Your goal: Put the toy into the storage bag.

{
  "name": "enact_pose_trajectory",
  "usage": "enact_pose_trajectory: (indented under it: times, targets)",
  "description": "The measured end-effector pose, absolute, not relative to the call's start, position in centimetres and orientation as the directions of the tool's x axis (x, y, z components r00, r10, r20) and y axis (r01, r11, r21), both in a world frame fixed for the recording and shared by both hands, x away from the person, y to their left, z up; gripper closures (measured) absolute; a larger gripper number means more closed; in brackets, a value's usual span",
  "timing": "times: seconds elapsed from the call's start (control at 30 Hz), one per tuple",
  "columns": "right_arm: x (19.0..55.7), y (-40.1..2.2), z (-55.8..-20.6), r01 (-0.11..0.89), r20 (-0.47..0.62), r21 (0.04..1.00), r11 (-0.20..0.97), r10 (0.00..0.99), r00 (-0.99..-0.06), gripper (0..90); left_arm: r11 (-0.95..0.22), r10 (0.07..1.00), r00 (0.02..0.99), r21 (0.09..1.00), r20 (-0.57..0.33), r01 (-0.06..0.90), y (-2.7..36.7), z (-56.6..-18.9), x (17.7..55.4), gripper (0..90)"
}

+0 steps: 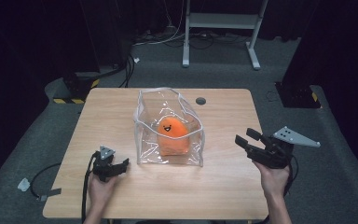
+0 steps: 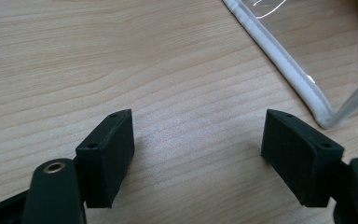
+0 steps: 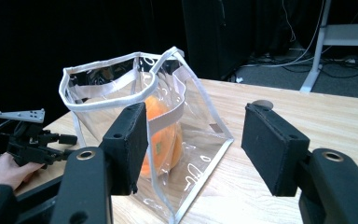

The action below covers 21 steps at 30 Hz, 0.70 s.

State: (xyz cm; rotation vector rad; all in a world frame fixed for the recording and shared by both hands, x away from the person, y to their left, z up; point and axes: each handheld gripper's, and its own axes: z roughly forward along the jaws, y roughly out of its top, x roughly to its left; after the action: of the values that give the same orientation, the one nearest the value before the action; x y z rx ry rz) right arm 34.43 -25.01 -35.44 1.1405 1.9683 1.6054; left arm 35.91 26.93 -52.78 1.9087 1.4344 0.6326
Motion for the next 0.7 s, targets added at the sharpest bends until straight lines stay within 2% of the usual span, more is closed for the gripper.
enact_pose_trajectory:
  times: [0.7]
  targets:
    - [33.7, -25.4, -37.2, 0.376, 0.234, 0.926, 0.011, 0.765, -0.600, 40.5, -0.182, 0.960, 0.282, 0.746, -0.008, 0.641, 26.9, -52.8, 35.9, 25.3]
